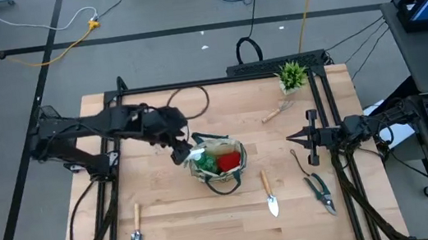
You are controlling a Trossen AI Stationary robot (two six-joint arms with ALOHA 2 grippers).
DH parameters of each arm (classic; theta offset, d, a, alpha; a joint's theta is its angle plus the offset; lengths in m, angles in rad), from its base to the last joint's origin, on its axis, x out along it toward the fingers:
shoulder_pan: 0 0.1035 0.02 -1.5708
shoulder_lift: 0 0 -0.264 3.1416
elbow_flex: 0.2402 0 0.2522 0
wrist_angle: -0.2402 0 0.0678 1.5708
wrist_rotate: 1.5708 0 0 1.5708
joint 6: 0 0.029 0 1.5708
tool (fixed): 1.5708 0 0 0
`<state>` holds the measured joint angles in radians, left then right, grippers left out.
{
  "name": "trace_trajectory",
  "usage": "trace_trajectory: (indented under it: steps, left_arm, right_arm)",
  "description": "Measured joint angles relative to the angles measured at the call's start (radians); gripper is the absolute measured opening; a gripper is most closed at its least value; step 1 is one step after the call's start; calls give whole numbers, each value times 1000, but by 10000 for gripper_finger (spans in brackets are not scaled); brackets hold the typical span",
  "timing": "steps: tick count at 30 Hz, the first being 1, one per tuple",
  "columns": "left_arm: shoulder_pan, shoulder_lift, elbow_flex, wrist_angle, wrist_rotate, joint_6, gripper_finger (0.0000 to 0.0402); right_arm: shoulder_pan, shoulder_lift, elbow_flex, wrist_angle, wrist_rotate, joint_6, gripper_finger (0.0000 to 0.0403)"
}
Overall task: Pick & Place Garden tools in Gardening bag
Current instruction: Put the left brown hand rake into the gardening bag
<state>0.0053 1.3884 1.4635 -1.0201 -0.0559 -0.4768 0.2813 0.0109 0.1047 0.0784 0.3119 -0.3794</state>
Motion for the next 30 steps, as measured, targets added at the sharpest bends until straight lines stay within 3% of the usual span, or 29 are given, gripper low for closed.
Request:
trace_trajectory:
  steps: [12,30]
  left_arm:
    - [7,-98,0,0,-51,-52,269]
    - [7,-115,0,-1,-87,-35,268]
  right_arm:
    - [0,0,0,0,0,0,9]
    - [0,0,0,0,0,0,9]
